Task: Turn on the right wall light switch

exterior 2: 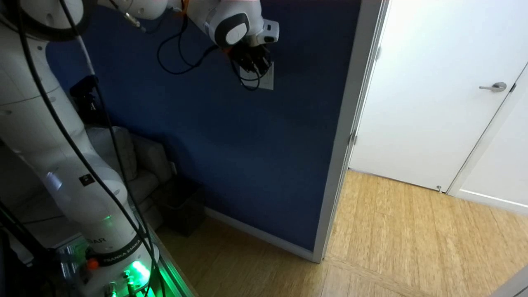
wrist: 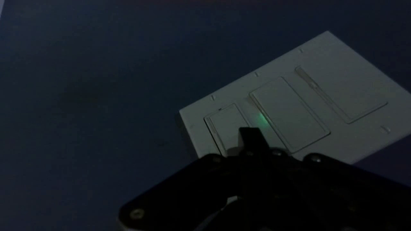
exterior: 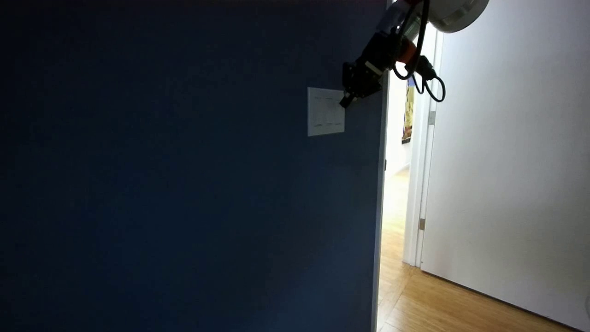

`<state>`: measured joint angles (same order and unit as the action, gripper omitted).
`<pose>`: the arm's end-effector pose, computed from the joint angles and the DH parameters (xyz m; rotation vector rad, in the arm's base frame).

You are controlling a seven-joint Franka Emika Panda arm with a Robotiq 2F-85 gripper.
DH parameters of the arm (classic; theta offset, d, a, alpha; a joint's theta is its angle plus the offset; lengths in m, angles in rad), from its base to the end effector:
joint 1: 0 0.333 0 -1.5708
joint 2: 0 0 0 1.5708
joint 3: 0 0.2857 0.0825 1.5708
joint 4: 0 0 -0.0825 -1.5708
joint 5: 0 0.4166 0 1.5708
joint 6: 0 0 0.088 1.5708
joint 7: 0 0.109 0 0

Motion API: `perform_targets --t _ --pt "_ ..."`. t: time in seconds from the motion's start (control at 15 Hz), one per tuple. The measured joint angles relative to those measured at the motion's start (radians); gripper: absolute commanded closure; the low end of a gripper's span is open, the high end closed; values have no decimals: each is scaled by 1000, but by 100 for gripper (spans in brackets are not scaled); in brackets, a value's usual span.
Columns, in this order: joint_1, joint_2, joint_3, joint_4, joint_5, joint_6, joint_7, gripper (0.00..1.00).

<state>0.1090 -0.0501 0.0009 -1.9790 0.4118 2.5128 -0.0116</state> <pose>0.6170 0.0653 0.5107 -2.6707 0.1885 -0.7741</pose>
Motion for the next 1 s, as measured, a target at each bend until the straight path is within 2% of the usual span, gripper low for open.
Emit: perform_targets --t 0.53,1.0 --pt "-2 12 3 12 0 0 -1 100" --pt "-7 13 3 10 32 0 -59 100"
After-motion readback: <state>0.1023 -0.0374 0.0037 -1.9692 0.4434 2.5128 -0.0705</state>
